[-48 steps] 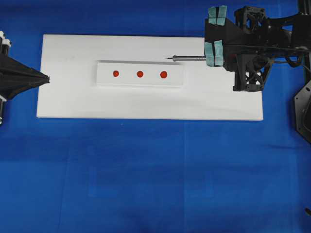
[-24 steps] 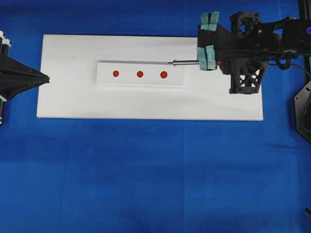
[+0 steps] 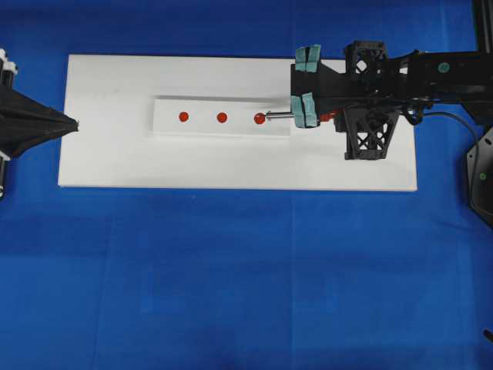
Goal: Touch the tip of the soldering iron to the mark.
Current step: 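Lower the iron tip onto the right red dot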
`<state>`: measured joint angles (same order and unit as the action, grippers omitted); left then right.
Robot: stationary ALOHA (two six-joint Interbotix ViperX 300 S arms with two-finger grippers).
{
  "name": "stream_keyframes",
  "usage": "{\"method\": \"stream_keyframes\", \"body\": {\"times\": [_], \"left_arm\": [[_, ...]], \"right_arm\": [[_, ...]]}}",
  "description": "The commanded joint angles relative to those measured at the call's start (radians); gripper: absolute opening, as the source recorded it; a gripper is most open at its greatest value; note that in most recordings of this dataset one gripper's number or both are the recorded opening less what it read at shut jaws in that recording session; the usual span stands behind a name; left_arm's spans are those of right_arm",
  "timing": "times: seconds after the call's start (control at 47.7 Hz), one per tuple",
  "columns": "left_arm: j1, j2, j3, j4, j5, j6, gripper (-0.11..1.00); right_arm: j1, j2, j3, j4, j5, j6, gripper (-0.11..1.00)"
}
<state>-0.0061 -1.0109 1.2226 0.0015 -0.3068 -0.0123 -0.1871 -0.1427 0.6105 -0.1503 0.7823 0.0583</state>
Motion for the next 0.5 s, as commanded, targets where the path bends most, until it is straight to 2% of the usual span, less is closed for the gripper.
{"method": "stream_keyframes", "body": {"times": [0.0, 0.482], "left_arm": [[-0.002, 0.003, -0.011, 0.002, -0.011, 0.0, 0.0], [-0.002, 0.003, -0.011, 0.002, -0.015, 0.0, 0.0]], "right_arm": [[-0.011, 0.003, 0.0, 0.002, -0.02, 0.002, 0.06], [-0.015, 0.046, 0.017, 0.002, -0.044, 0.002, 0.06]]}}
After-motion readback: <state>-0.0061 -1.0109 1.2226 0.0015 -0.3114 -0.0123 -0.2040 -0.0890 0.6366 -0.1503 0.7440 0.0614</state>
